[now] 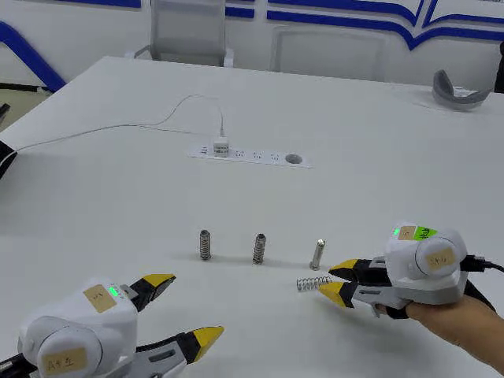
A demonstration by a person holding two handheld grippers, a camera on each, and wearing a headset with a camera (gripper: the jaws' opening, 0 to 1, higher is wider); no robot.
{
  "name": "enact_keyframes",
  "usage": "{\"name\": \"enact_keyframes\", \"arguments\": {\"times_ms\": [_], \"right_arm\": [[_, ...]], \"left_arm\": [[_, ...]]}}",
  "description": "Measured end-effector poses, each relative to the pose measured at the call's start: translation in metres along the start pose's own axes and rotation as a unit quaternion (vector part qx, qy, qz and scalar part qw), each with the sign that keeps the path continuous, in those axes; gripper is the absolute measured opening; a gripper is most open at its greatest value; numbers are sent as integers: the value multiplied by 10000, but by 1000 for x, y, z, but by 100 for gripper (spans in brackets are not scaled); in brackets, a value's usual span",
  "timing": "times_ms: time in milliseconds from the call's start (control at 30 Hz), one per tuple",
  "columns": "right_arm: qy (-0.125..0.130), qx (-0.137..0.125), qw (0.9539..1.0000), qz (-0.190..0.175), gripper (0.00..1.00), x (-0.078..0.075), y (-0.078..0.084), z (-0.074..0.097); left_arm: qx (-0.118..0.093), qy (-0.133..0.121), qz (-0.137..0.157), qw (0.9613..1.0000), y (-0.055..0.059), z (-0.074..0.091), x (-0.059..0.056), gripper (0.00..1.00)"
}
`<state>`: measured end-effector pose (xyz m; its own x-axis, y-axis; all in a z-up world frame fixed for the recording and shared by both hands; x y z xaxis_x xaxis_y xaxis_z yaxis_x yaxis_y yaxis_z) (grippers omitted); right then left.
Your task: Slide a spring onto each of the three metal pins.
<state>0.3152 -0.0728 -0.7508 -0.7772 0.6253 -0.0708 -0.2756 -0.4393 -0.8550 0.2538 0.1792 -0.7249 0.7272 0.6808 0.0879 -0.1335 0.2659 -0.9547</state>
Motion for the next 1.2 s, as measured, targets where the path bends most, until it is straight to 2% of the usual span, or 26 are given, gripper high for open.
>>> {"name": "enact_keyframes", "arguments": {"times_ms": [167,467,600,733,800,900,1067,1200], "right_arm": [[-88,-33,10000,1,20,0,-2,-4],[-236,129,9996,-101,19,0,3,-5],[-258,178,9994,-132,18,4,7,-3],[-294,182,9993,-136,18,7,7,-4],[-312,171,9993,-148,18,8,7,-4],[-337,180,9992,-133,18,8,7,-5],[-390,223,9988,-171,17,9,10,-5],[-411,234,9987,-170,15,10,10,-5]], "left_arm": [[14,-4,-18,10000,1,1,0,57],[52,23,-43,10000,2,-1,0,57],[108,48,-153,9998,2,-10,6,57],[114,12,-168,9998,-3,-23,16,57],[79,12,-186,9998,-6,-27,17,57],[37,81,-202,9998,-9,-30,12,57],[103,274,-270,9992,-5,-32,1,57],[106,344,-287,9989,-4,-32,-2,57]]}}
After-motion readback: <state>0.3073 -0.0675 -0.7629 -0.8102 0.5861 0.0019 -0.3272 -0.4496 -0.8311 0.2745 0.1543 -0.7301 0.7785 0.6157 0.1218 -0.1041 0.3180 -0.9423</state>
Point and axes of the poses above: the centre of the closed fingertips' face, and the gripper's own axes: z roughly backward along the fingers, x roughly to its left, y roughly out of its underside, the point moved 6 cm from there along z, roughly backward along the fingers, and after that the axes turned 6 degrees about -x, right-handed, at the moved point
